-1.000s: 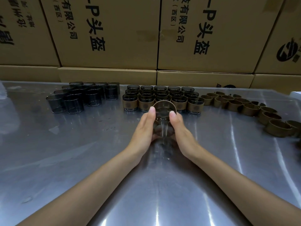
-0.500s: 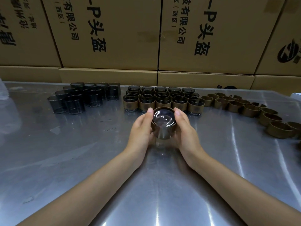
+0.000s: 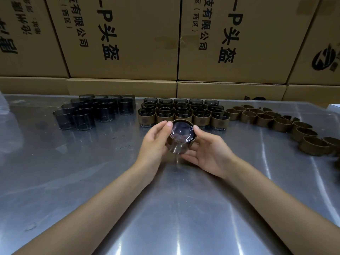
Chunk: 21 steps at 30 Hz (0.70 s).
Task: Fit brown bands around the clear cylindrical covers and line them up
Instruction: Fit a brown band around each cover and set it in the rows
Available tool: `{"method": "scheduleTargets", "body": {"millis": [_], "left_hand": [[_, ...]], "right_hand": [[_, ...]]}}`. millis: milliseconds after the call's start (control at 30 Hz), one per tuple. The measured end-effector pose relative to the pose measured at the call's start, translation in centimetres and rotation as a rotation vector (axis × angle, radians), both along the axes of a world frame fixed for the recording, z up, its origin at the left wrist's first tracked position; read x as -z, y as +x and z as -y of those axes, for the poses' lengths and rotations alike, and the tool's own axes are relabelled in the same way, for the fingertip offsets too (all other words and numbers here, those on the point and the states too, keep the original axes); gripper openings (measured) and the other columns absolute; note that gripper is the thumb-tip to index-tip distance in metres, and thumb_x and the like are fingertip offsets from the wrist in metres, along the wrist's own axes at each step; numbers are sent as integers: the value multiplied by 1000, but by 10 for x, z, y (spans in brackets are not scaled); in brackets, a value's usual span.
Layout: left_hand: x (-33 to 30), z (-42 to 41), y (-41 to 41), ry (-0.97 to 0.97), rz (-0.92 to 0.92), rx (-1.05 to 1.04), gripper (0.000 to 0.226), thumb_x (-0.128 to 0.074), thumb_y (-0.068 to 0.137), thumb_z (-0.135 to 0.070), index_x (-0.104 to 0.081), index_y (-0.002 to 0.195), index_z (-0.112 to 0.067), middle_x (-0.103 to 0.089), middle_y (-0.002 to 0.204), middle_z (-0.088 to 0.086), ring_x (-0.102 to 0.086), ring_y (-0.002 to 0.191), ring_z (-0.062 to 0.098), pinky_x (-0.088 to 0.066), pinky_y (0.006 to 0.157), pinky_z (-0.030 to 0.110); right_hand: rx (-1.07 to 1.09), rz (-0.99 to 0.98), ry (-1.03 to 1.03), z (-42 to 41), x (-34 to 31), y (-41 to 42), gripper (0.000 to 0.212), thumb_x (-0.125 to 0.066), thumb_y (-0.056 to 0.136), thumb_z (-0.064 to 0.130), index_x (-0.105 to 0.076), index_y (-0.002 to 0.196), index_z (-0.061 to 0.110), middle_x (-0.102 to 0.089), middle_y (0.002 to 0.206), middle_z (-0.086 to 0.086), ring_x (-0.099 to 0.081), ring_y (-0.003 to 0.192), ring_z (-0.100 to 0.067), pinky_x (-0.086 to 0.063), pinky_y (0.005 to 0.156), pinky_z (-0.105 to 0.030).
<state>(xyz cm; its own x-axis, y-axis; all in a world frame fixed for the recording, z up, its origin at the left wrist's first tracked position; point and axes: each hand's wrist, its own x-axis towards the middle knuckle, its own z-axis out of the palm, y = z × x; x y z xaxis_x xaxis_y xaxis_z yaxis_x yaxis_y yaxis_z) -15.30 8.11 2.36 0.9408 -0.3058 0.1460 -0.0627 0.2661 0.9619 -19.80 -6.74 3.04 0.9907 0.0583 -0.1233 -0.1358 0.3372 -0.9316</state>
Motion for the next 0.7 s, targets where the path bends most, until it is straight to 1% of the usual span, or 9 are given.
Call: {"method": "scheduleTargets", "body": {"millis": [67, 133, 200, 267, 333, 467, 533, 600, 700], "left_hand": [[-4, -3, 2, 4, -74, 134, 49, -57, 89, -43, -60, 126, -11, -70, 117, 7, -67, 106, 16, -55, 86, 26], [-8, -8, 3, 53, -190, 262, 65, -58, 77, -57, -61, 125, -14, -71, 117, 4, -67, 107, 15, -54, 89, 28], [-9, -12, 5, 91, -256, 360, 74, -60, 68, -63, -61, 125, -17, -70, 118, 3, -67, 107, 14, -54, 84, 25], [-8, -15, 5, 64, -277, 424, 71, -60, 70, -60, -60, 125, -15, -70, 118, 5, -68, 106, 14, -56, 76, 21], [-7, -16, 4, 28, -285, 464, 65, -60, 73, -55, -61, 123, -14, -70, 118, 8, -69, 105, 15, -56, 75, 21], [-5, -16, 1, -12, -262, 532, 56, -58, 74, -56, -70, 111, -16, -71, 114, 8, -70, 100, 14, -56, 78, 22], [-4, -15, 0, -48, -226, 583, 57, -70, 63, -62, -77, 101, -19, -72, 112, 8, -70, 99, 14, -55, 80, 22], [-4, -15, 0, -68, -181, 621, 64, -83, 47, -64, -79, 97, -24, -73, 109, 5, -70, 99, 13, -55, 81, 22], [-5, -16, 0, -80, -150, 658, 66, -85, 44, -63, -79, 97, -25, -74, 108, 3, -70, 99, 12, -55, 80, 21]], "right_hand": [[-38, 1, 50, 8, 2, 0, 47, -58, 81, 43, -65, 118, 15, -67, 118, -7, -67, 100, -19, -52, 88, -28], [-81, 37, 93, 12, 4, 0, 38, -63, 81, 40, -72, 111, 18, -69, 116, -5, -68, 99, -17, -54, 85, -27], [-150, 60, 129, 13, 5, 0, 36, -74, 73, 39, -76, 104, 20, -71, 113, -5, -69, 100, -16, -55, 82, -26], [-214, 70, 147, 16, 6, -1, 47, -88, 59, 39, -78, 101, 20, -72, 109, -4, -69, 99, -15, -55, 81, -26], [-245, 90, 143, 17, 7, -3, 54, -92, 50, 41, -78, 99, 21, -73, 105, -1, -69, 96, -12, -54, 80, -24], [-258, 153, 159, 19, 6, -8, 57, -94, 50, 41, -78, 100, 19, -74, 105, -2, -69, 96, -12, -54, 83, -23], [-275, 192, 173, 19, 5, -10, 53, -93, 53, 41, -78, 99, 19, -74, 105, -1, -69, 99, -12, -54, 89, -25], [-289, 217, 194, 19, 4, -11, 48, -91, 57, 40, -78, 99, 19, -74, 105, 0, -69, 100, -12, -53, 91, -25], [-310, 225, 211, 19, 4, -13, 41, -87, 64, 40, -78, 99, 21, -75, 103, 3, -69, 99, -8, -52, 92, -24]]}}
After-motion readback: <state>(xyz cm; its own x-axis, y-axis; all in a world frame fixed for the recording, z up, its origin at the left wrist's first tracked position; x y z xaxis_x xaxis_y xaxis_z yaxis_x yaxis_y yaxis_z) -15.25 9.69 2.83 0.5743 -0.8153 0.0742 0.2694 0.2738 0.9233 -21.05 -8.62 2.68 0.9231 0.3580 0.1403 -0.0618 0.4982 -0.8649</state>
